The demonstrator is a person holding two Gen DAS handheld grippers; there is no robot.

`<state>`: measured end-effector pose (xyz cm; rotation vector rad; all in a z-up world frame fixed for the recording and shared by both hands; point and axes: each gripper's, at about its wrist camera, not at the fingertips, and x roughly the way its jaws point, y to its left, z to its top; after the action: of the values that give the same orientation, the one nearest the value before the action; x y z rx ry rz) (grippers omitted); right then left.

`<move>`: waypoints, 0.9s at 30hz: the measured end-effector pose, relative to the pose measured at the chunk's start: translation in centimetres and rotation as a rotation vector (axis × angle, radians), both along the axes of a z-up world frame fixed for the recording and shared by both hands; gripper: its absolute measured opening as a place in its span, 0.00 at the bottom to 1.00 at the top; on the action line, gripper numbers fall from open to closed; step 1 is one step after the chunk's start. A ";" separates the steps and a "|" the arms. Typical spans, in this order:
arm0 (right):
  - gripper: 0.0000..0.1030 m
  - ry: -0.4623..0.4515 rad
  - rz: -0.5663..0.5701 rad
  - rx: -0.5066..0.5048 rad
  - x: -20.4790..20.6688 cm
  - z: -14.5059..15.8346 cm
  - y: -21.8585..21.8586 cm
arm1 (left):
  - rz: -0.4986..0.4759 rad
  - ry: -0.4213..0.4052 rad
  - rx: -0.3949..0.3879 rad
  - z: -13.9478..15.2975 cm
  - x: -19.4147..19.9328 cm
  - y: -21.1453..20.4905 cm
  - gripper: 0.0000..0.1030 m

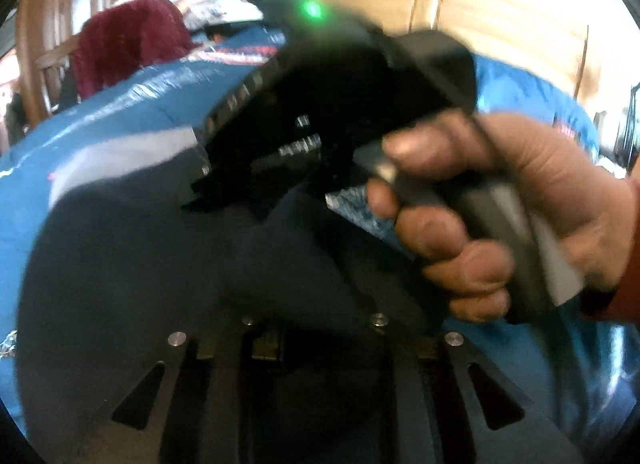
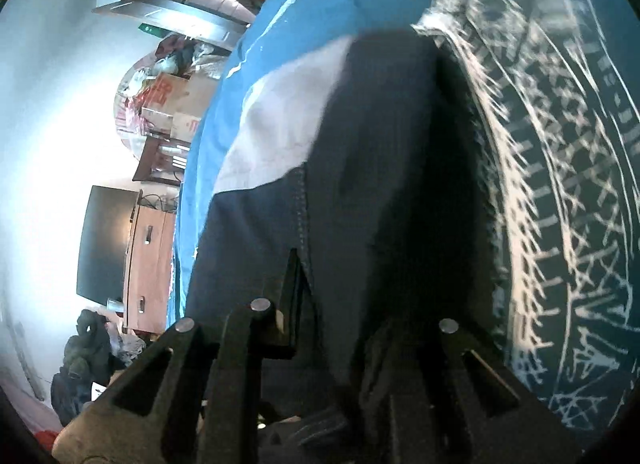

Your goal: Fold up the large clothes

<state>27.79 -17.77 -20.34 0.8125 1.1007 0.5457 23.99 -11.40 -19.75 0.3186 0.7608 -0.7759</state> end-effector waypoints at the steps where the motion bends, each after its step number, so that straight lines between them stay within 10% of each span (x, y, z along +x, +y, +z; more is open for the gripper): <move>1: 0.13 0.009 0.005 0.019 0.1 -0.4 -0.1 | -0.001 0.001 0.010 -0.2 0.0 -0.2 0.19; 8: 0.15 0.072 0.034 0.114 0.9 -2.1 -0.9 | -0.002 0.046 0.057 0.5 -1.3 0.5 0.21; 12: 0.35 0.094 0.047 0.086 -1.2 -1.1 -2.0 | -0.013 -0.006 0.025 2.7 -5.5 4.7 0.31; 20: 0.67 0.060 0.050 0.117 -8.5 0.7 -3.4 | 0.232 -0.065 -0.036 4.8 -8.0 16.8 0.35; 27: 0.71 0.082 0.054 0.079 -9.6 1.6 -2.1 | 0.315 -0.062 -0.009 2.6 -4.9 18.0 0.40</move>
<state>18.22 -19.90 -18.79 0.8817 1.1853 0.6087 19.07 6.63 -17.11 0.2075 0.7271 -0.4703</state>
